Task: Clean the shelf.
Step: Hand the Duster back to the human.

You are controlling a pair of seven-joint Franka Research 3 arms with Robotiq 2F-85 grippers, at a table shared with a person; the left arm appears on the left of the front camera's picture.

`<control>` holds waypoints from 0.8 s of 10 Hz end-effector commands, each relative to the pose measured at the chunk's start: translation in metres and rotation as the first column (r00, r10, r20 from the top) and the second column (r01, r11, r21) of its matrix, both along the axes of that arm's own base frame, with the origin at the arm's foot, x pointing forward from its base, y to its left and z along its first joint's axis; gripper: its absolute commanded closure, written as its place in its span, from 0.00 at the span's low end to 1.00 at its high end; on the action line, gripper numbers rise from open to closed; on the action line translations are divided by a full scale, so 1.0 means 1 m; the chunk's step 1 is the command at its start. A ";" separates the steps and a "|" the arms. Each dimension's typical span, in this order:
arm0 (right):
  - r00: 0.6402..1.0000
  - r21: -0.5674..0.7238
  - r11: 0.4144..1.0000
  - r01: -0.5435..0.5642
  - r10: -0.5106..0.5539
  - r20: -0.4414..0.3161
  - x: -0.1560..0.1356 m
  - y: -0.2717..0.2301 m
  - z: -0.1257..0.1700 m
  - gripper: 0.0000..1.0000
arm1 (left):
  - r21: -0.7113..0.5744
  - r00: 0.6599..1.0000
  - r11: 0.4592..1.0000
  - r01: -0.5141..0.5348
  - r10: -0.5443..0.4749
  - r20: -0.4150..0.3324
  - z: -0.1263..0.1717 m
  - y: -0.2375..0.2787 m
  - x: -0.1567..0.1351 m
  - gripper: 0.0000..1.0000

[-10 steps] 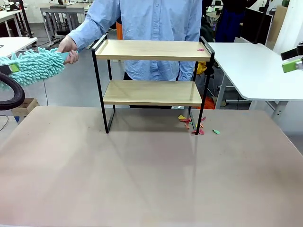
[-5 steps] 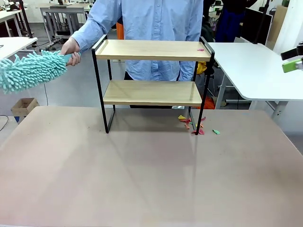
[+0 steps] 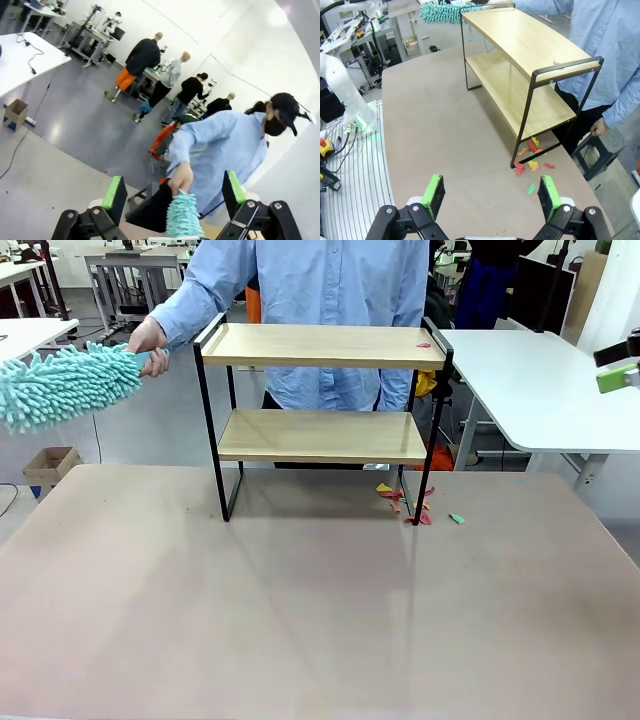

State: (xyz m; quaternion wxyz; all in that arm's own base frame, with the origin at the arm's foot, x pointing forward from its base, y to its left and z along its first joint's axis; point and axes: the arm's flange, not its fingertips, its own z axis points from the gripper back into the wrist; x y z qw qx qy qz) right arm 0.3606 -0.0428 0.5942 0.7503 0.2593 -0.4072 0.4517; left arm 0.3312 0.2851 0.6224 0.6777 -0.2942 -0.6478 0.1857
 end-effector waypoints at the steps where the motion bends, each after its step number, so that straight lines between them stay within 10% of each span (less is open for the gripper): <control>1: 1.000 -0.007 1.000 -0.012 0.012 0.013 0.002 -0.002 0.002 0.00 | 0.003 0.997 1.000 -0.014 0.014 -0.071 -0.016 0.014 0.020 0.00; 8: 1.000 -0.007 1.000 -0.012 0.012 0.013 0.002 -0.002 0.002 0.00 | 0.000 1.000 1.000 0.000 0.000 0.000 0.000 0.000 0.000 0.00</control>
